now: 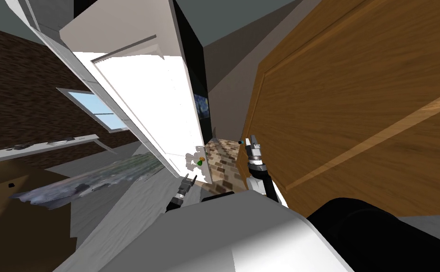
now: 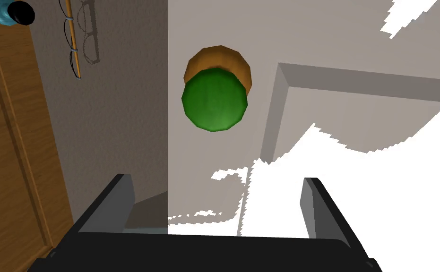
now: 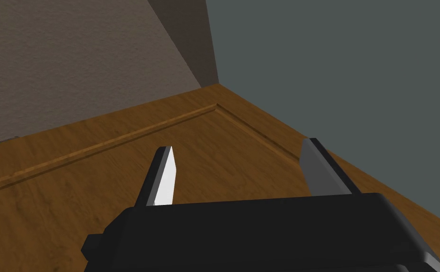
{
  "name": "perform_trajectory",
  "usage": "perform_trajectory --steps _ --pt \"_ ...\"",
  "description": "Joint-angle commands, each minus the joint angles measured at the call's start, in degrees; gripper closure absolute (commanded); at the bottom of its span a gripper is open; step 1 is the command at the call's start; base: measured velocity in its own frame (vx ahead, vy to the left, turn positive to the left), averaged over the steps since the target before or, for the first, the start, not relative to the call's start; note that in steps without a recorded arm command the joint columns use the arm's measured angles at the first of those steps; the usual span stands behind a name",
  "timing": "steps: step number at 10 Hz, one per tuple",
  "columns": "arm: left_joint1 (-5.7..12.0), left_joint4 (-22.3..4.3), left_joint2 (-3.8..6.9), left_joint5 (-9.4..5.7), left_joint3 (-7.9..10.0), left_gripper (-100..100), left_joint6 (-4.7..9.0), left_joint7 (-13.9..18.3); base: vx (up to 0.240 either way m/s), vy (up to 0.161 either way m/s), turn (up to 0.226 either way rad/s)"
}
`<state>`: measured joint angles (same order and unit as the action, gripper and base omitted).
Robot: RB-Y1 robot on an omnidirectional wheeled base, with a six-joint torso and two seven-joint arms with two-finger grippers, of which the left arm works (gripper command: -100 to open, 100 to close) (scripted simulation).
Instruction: Push the door open
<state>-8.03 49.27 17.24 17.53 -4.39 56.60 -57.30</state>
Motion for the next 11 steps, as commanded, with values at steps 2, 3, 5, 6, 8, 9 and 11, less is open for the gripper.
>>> perform_trajectory --steps 2,3,5,6,8,9,11 --pt "-0.62 -0.1 0.93 1.34 0.26 -100 0.88 -3.2 -0.027 -0.039 0.062" --pt "-0.46 -0.1 0.65 0.99 0.18 -100 0.66 -2.3 -0.014 -0.019 0.015" --pt "0.0 -0.4 0.24 0.99 0.4 -100 0.22 -3.0 0.161 -0.043 -0.039" --pt "0.3 -0.6 -0.02 0.95 0.51 -100 -0.05 -3.2 0.163 -0.072 -0.035" --pt "0.92 -0.9 -0.55 0.87 0.75 -100 -0.61 -3.6 0.195 -0.076 -0.042" --pt "1.18 -1.1 -0.77 0.84 0.85 -100 -0.84 -3.7 0.221 -0.084 -0.032" --pt "1.33 -1.3 -0.83 0.82 0.89 -100 -0.78 -3.8 0.155 -0.049 -0.018"
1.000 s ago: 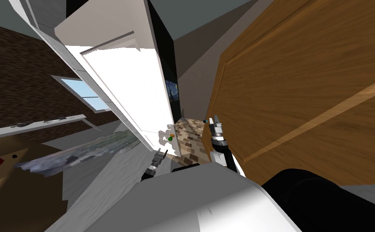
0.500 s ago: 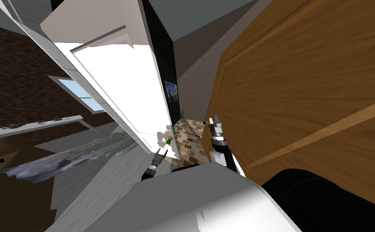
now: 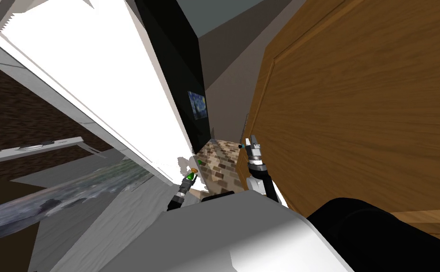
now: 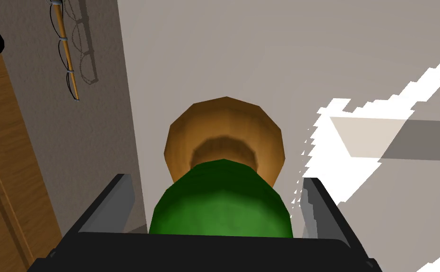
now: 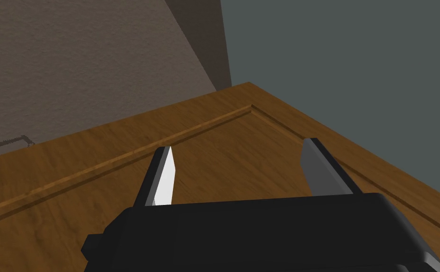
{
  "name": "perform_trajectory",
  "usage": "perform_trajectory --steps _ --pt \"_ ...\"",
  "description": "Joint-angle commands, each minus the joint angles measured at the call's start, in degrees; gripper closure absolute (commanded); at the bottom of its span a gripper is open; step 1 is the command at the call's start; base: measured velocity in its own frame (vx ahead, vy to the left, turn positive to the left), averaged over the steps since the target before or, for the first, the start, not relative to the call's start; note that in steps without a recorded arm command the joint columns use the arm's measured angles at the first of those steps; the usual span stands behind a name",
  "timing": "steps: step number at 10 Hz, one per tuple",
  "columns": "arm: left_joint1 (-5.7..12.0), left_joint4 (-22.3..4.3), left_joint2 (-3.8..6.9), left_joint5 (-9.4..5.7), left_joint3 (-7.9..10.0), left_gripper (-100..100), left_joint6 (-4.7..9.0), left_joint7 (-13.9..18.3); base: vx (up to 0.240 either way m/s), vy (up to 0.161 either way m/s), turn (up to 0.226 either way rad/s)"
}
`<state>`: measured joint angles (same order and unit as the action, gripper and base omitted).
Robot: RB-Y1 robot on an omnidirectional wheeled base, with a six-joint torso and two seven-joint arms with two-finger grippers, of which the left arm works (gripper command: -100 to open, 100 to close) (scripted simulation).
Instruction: Push the door open
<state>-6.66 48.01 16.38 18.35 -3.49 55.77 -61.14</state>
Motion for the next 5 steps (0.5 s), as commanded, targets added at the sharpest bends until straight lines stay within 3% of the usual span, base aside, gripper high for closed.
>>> perform_trajectory --steps 1,5 --pt "-0.04 0.0 0.03 0.0 -0.01 100 0.04 0.0 -0.009 0.004 0.011" --pt "-0.04 0.0 0.03 0.0 -0.01 100 0.04 0.0 -0.021 0.01 -0.003"
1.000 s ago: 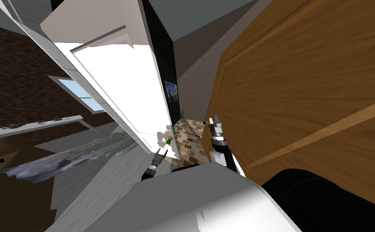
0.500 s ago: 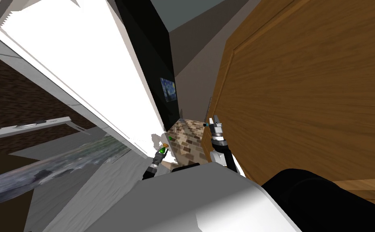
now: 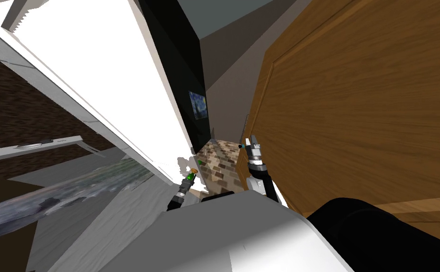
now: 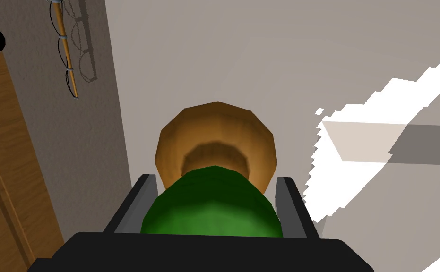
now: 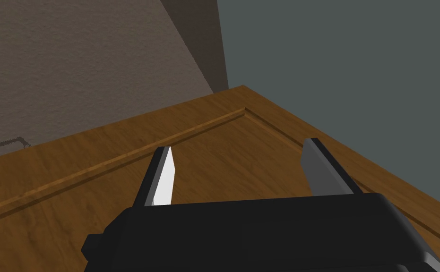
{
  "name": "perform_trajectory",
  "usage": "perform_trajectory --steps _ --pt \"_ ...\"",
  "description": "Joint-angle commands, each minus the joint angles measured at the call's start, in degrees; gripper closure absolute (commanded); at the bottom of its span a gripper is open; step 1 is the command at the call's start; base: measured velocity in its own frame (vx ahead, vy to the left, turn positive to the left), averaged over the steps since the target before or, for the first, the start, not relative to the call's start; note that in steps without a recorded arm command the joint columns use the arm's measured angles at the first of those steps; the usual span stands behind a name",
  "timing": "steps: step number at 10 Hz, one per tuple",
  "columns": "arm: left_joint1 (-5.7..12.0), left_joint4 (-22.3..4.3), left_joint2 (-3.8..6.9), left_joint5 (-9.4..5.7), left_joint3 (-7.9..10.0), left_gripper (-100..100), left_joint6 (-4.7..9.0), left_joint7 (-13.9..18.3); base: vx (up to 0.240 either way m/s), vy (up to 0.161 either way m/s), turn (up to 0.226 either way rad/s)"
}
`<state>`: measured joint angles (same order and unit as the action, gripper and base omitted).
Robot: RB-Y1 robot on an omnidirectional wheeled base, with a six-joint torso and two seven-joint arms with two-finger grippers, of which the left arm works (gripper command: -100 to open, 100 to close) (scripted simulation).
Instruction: Push the door open
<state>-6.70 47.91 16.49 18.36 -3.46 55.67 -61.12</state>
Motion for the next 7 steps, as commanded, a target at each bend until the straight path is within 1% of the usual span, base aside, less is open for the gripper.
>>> perform_trajectory --steps 1,2,4,7 --pt "0.0 0.1 -0.08 -0.01 -0.03 100 0.15 0.0 0.0 0.0 0.0" --pt "0.11 -0.1 -0.13 -0.46 0.08 100 -0.05 1.7 0.007 0.003 -0.014" --pt "0.27 -0.3 -0.27 -0.92 0.16 100 -0.08 3.4 0.012 0.0 -0.011" --pt "0.71 -0.6 -0.67 -2.25 0.39 100 -0.19 8.0 0.022 0.0 -0.028"
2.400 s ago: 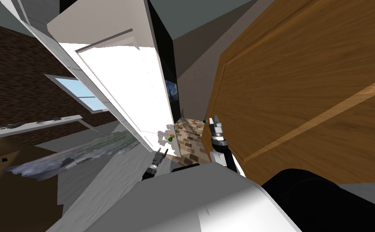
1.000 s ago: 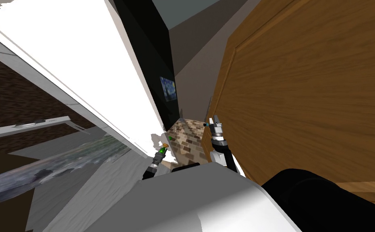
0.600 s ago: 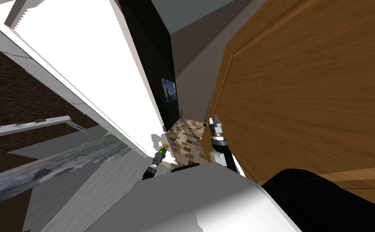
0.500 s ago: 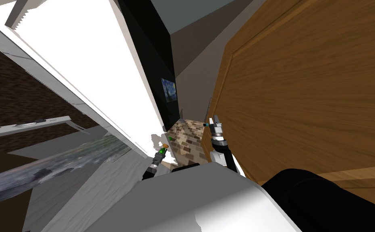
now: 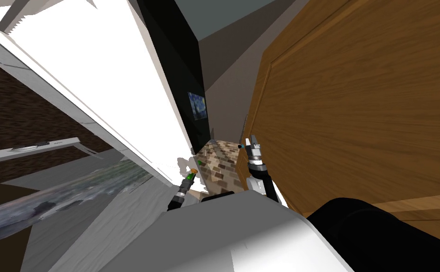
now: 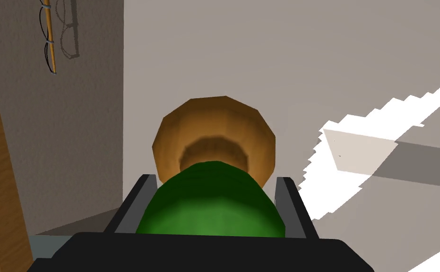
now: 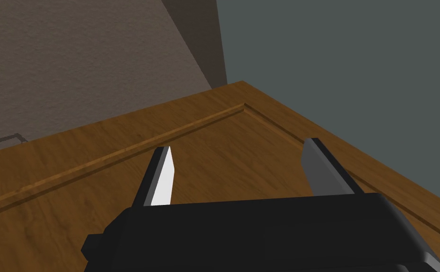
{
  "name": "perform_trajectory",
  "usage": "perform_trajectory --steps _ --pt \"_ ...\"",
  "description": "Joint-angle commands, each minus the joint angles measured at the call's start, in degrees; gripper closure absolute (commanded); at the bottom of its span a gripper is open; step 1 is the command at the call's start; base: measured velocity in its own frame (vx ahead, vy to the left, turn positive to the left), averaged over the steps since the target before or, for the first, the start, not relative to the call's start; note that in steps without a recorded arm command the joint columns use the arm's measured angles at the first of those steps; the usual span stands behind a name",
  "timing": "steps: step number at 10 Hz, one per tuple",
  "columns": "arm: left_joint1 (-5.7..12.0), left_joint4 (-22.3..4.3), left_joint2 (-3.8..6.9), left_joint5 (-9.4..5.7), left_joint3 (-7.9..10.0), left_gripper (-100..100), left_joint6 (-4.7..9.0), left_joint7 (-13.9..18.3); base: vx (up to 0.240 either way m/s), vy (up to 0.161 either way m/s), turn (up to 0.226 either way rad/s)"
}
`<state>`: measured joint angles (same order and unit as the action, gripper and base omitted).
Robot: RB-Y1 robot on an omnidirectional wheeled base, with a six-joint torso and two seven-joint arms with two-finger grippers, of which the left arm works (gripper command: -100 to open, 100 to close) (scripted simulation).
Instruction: Push the door open
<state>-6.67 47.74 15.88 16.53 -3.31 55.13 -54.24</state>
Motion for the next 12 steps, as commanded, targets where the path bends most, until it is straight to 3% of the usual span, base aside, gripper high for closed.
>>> perform_trajectory --steps 1,9,11,12 --pt "0.84 -0.5 -0.21 -0.9 0.32 100 0.31 2.7 0.021 0.001 -0.03" --pt "1.98 -1.4 -1.27 -4.3 0.91 100 0.03 13.1 0.026 -0.002 -0.028" --pt "2.52 -1.8 -1.77 -5.9 1.19 100 -0.1 16.7 0.034 0.006 -0.037" --pt "2.52 -1.8 -1.77 -5.9 1.19 100 -0.1 17.6 0.027 0.004 -0.028"
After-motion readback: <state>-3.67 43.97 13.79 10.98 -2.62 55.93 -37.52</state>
